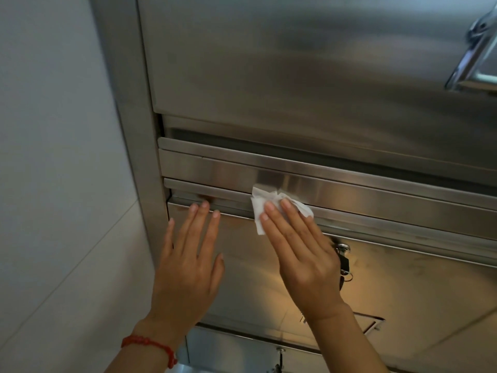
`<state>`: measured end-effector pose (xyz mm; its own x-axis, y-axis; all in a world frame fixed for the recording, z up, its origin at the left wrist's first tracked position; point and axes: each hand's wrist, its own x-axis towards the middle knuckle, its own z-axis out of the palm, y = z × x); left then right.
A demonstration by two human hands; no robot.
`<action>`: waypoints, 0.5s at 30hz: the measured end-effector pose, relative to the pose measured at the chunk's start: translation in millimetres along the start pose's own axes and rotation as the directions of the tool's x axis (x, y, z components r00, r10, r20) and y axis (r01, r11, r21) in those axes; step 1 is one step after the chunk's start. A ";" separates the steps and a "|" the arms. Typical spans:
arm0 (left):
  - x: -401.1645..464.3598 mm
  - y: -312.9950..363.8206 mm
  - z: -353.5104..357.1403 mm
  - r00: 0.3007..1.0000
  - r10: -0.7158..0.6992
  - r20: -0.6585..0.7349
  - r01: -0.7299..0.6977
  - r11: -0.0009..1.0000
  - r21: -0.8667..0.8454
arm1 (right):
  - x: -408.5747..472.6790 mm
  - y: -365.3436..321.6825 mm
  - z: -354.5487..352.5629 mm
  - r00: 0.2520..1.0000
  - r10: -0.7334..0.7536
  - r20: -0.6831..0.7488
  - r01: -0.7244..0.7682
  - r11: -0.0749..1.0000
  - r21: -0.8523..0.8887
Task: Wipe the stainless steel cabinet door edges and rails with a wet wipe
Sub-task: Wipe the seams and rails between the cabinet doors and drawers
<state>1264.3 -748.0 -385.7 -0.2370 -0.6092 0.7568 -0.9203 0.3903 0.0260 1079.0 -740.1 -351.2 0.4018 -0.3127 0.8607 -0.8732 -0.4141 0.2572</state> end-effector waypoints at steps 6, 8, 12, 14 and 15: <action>0.4 2.7 -0.6 1.000 -0.010 -0.011 0.010 1.000 -0.016 | 1.0 19.2 -20.1 0.989 -0.115 0.095 0.119 0.992 -0.040; 0.3 4.3 -0.4 1.000 -0.018 -0.014 0.018 1.000 -0.014 | 0.3 27.4 -27.2 0.978 -0.159 0.133 0.167 0.985 -0.051; -0.2 9.6 1.3 0.999 -0.033 -0.016 0.032 0.999 -0.009 | 2.2 36.3 -33.6 0.966 -0.207 0.154 0.216 0.975 -0.048; 0.4 11.6 1.6 0.999 -0.049 -0.010 0.049 0.999 -0.015 | 1.0 38.6 -35.2 0.965 -0.211 0.155 0.220 0.974 -0.046; 1.0 12.1 1.6 0.999 -0.054 -0.006 0.054 0.998 -0.015 | -0.4 40.1 -36.3 0.965 -0.211 0.157 0.220 0.974 -0.046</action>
<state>1252.4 -745.0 -385.7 -0.1847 -0.6251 0.7584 -0.9272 0.3668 0.0765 1033.8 -725.6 -325.3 0.6148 -0.3486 0.7074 -0.7751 -0.4328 0.4604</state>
